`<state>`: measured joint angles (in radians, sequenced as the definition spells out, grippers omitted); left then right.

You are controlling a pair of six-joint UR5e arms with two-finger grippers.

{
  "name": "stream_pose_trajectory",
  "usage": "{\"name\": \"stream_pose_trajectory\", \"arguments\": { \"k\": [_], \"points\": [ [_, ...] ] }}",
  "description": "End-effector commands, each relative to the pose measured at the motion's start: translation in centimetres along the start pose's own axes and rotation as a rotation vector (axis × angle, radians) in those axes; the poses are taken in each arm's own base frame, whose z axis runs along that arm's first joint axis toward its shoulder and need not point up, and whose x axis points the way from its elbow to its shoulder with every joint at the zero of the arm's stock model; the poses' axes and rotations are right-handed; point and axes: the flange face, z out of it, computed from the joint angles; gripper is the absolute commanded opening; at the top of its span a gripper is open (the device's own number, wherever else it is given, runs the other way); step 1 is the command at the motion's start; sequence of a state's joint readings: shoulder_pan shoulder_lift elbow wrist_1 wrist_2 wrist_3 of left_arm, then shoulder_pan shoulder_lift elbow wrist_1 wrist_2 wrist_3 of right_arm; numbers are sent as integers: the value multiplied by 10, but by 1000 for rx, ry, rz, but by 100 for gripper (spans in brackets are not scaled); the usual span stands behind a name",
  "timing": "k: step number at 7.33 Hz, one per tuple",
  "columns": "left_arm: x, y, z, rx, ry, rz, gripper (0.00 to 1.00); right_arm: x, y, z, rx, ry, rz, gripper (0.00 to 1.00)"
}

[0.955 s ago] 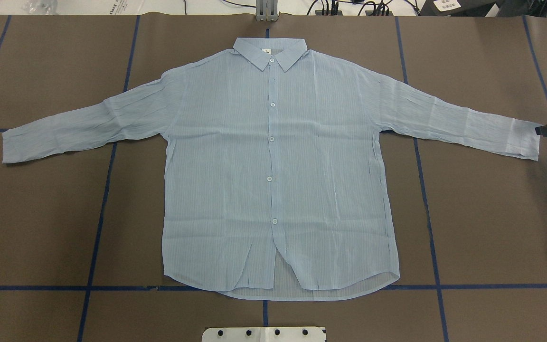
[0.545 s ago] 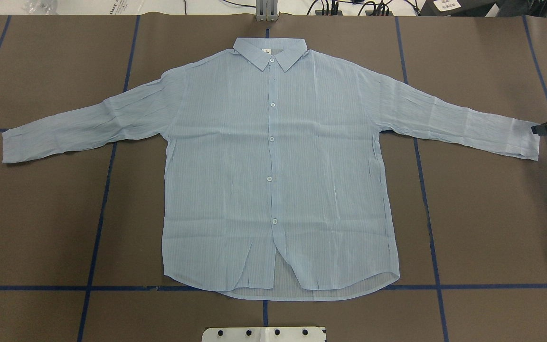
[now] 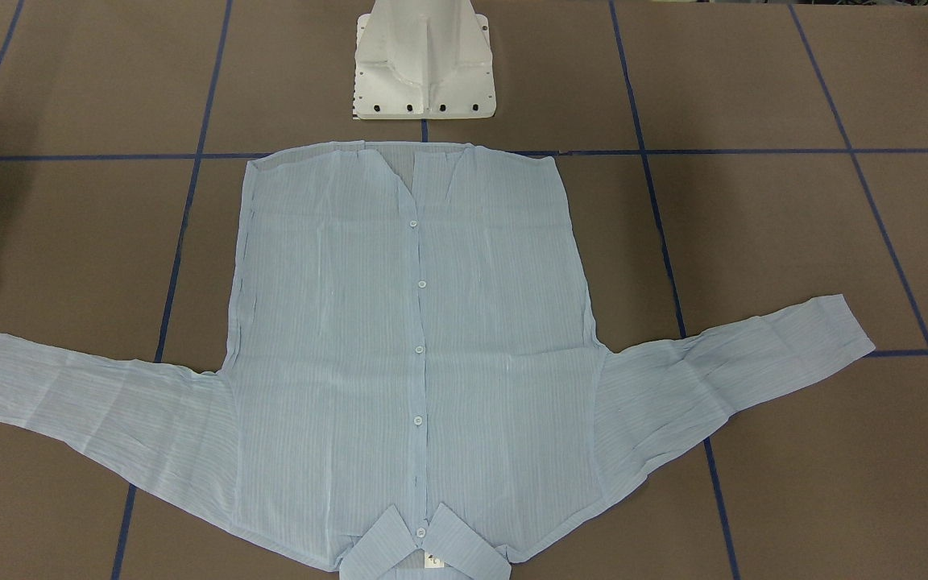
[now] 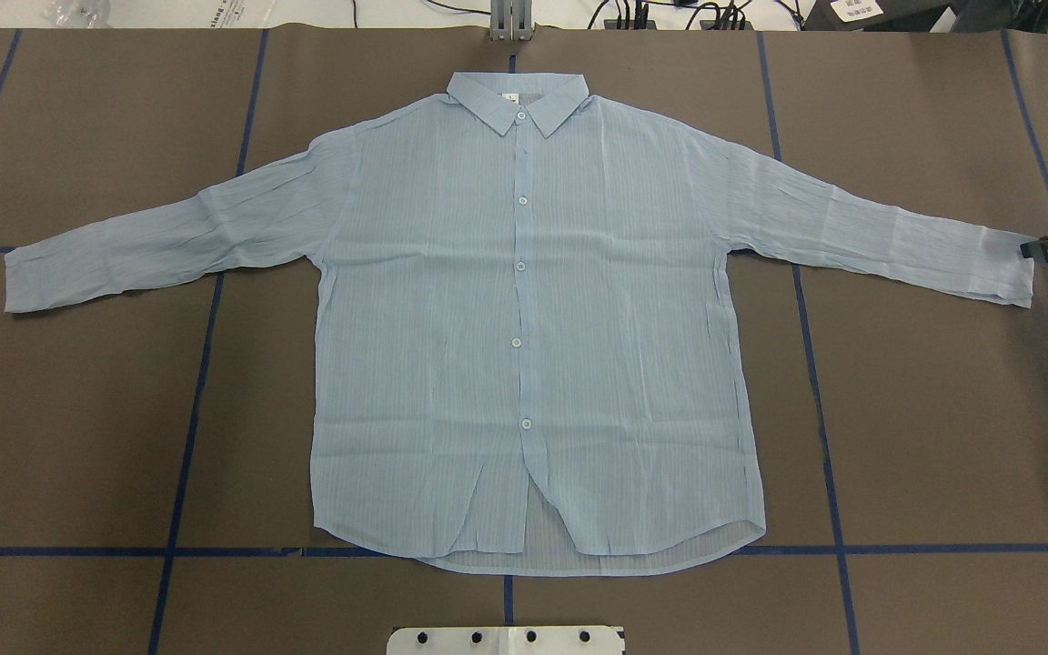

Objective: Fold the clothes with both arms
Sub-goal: 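Lower the right gripper to the cuff of the sleeve nearest it and grasp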

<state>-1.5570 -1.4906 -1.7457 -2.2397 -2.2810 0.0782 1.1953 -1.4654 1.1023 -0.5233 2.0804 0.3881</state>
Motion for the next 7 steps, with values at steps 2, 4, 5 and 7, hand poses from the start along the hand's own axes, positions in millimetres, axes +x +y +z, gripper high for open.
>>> {"name": "stream_pose_trajectory", "arguments": {
  "k": [2, 4, 5, 7],
  "points": [
    [0, 1, 0, 3, 0, 1, 100, 2, 6, 0, -6, 1, 4, 13],
    [0, 1, -1, 4, -1, 2, 100, -2, 0, -3, 3, -5, 2, 0],
    [0, 1, -1, 4, -1, 2, 100, -5, -4, -4, 11, -8, -1, 0],
    [0, 1, -1, 4, -1, 2, 100, -19, -25, -21, 57, -28, -14, 0]
  ]
}}
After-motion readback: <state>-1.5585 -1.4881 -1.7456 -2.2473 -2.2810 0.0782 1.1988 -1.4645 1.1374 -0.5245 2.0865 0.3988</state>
